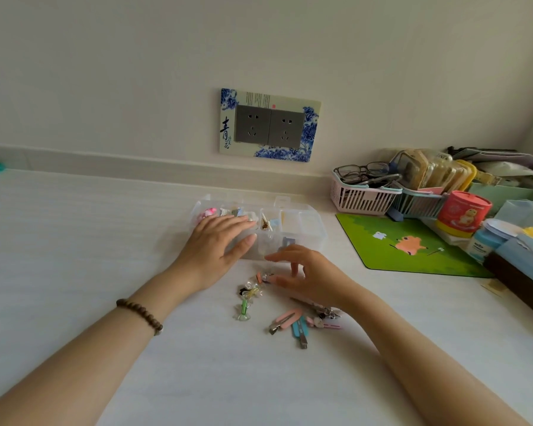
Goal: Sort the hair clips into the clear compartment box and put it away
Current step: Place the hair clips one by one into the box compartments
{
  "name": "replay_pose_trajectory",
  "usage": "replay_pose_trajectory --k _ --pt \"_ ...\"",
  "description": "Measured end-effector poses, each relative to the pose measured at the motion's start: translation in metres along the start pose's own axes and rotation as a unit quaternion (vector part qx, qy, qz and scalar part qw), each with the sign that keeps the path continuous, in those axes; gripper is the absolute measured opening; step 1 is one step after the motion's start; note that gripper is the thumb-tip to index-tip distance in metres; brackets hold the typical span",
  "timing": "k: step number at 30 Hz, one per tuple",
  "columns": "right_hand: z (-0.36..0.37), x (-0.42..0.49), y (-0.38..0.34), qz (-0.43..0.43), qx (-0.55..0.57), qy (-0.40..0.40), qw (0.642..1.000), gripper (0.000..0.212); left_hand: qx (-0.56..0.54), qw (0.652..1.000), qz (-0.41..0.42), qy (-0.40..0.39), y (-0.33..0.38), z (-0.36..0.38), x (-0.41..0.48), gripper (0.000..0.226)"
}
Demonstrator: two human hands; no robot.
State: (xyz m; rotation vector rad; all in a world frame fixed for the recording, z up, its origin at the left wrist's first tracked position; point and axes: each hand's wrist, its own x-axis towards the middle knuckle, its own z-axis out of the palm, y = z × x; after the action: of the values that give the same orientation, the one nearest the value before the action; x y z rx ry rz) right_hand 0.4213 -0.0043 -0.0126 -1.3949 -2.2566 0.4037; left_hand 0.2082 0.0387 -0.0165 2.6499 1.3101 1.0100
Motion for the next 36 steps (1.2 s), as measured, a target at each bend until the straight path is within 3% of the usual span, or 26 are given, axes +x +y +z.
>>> replay_pose_trajectory --k 7,15,18,21,25,28,30,33,36 --pt "0.006 -0.001 -0.001 0.03 0.058 0.028 0.997 0.017 0.002 1.0 -0.003 0.024 0.004 0.001 -0.001 0.079" --pt "0.0 -0.004 -0.003 0.053 0.296 0.038 0.953 0.025 -0.002 1.0 -0.007 0.025 0.005 0.001 -0.001 0.078" --pt "-0.009 -0.006 0.002 0.055 0.232 -0.02 0.971 0.045 -0.001 1.0 -0.006 0.027 0.005 0.001 -0.001 0.077" --pt "-0.018 -0.009 0.002 0.045 0.205 -0.034 0.977 0.036 0.001 1.0 -0.006 0.024 0.005 0.001 -0.001 0.075" --pt "-0.033 -0.004 -0.003 0.018 0.249 0.135 0.959 0.012 0.004 1.0 -0.005 0.026 0.005 0.002 -0.001 0.077" --pt "-0.047 0.016 0.002 0.028 0.158 0.244 0.956 0.012 0.005 1.0 -0.008 0.022 0.005 0.002 -0.001 0.076" --pt "-0.051 0.029 0.007 0.04 0.085 0.244 0.965 0.015 0.003 1.0 -0.008 0.018 0.005 0.001 -0.001 0.076" --pt "-0.047 0.039 0.011 0.061 0.015 0.183 0.981 0.025 0.003 1.0 -0.006 0.017 0.004 0.001 -0.002 0.074" --pt "-0.043 0.033 0.008 0.048 0.014 0.22 0.974 0.022 0.002 1.0 -0.008 0.014 0.004 0.001 -0.002 0.073"
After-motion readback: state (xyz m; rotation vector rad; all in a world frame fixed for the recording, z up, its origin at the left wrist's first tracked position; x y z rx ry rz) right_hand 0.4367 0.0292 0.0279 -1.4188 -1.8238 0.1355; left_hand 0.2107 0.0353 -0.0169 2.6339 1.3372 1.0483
